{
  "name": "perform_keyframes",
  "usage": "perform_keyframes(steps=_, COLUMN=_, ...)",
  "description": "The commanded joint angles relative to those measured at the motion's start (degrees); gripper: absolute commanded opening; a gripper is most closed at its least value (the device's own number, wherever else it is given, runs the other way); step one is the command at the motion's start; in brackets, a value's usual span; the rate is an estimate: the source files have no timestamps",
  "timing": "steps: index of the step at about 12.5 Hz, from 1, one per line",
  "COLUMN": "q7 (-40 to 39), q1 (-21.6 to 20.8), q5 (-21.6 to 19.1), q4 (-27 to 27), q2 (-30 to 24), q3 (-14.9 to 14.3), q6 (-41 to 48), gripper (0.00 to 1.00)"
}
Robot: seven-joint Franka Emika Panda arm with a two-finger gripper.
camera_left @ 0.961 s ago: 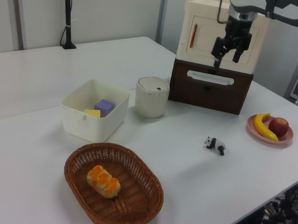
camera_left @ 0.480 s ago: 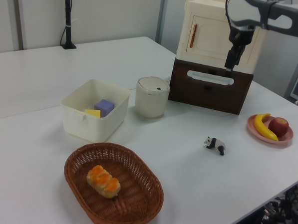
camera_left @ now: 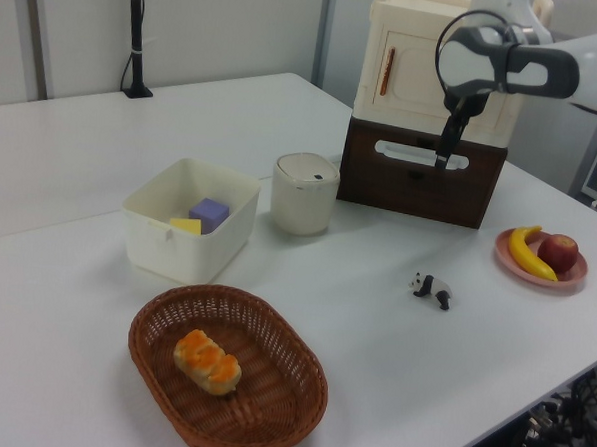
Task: Slide open the drawer
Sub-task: 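Lower the open gripper in front of the drawer's white handle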
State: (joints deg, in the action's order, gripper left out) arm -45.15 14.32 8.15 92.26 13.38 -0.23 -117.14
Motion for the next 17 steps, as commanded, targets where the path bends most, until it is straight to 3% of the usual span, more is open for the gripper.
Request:
perform_keyframes(steps=1, q7=-1.25, q1=0.27, q5=0.9, q4=-0.59, q2=1.91, q3=0.05, q6=-3.26, gripper=1.0)
perform_keyframes(steps=7, q7=-1.43, q1=1.06, q5=0.99, q4=-0.59, q2=4.55, q3=0.14, q6=-8.09, gripper=1.0)
perform_keyframes(steps=17, q7=-2.04, q1=2.38, q5=1.52, q4=-3.67, q2=7.54, q3=0.14, q6=-8.63, gripper=1.0)
